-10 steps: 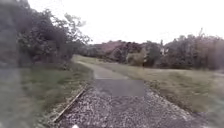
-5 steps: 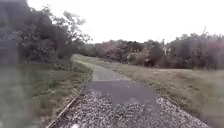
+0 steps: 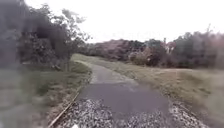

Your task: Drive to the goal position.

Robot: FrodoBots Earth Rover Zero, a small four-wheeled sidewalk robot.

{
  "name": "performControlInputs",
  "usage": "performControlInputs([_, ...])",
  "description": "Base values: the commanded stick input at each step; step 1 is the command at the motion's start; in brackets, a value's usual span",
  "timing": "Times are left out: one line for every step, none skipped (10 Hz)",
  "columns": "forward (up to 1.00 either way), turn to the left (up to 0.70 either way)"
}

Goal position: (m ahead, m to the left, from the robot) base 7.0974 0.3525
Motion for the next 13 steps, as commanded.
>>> performControlInputs([0.85, 0.00])
performControlInputs([0.85, 0.00])
performControlInputs([0.85, 0.00])
performControlInputs([0.85, 0.00])
performControlInputs([0.85, 0.00])
performControlInputs([0.85, 0.00])
performControlInputs([0.85, 0.00])
performControlInputs([0.85, 0.00])
performControlInputs([0.85, 0.00])
performControlInputs([0.85, 0.00])
performControlInputs([0.85, 0.00])
performControlInputs([0.85, 0.00])
performControlInputs([0.85, 0.00])
